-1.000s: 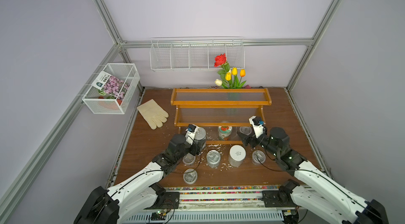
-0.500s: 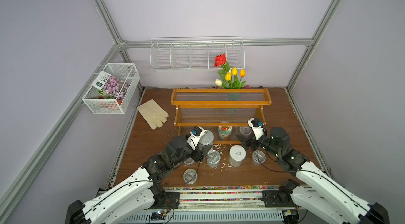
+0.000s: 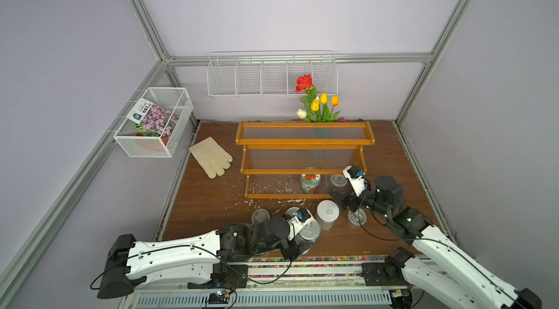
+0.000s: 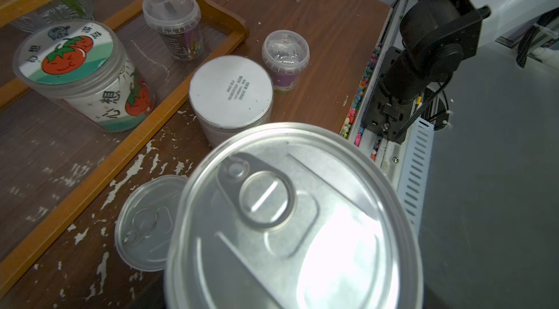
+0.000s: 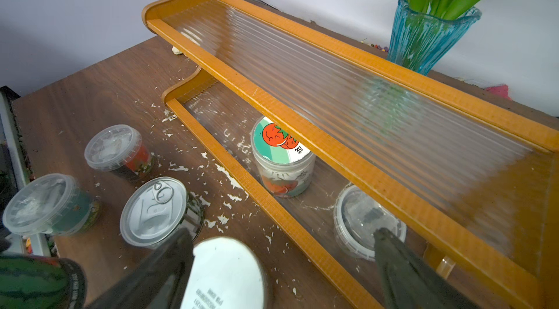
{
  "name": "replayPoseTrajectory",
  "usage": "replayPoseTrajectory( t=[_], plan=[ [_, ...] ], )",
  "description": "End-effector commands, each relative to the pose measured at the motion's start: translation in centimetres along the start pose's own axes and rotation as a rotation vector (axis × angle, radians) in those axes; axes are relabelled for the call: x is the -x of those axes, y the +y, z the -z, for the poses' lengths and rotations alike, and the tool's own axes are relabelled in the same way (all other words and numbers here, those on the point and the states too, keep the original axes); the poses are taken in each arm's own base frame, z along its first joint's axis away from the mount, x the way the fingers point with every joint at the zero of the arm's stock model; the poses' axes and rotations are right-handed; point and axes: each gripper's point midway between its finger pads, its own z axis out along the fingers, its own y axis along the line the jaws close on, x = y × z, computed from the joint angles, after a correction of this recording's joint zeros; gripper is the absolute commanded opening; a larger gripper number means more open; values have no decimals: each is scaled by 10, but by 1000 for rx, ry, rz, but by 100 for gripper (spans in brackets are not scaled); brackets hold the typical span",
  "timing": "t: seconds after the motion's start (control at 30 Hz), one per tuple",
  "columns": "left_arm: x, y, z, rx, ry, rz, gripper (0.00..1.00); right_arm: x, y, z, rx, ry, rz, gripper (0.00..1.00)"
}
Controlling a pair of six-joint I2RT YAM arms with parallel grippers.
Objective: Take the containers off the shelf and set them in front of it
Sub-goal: Place the container at the center of the board.
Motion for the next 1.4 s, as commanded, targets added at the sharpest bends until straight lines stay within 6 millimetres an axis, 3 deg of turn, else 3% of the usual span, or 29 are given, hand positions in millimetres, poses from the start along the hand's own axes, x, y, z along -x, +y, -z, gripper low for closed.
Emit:
replayPoseTrajectory(
  t=[0.0,0.3,0.73,1.0,1.37],
  plan=[
    [8,-1,-4,-1,-58,42,63,8,-3,9,-21,-9,35,96],
    [-39,9,-22,24,23,27,63,2,-6,15,-46,-8,61,96],
    [-67,35,-31,140,23,57,69,-1,-6,23,-61,-29,44,96],
    [-68,41,-27,171,22,82,88,1,-7,23,-64,-35,52,96],
    [-62,40,-25,179,30,102,89,-1,-3,21,-42,-41,51,96]
  ],
)
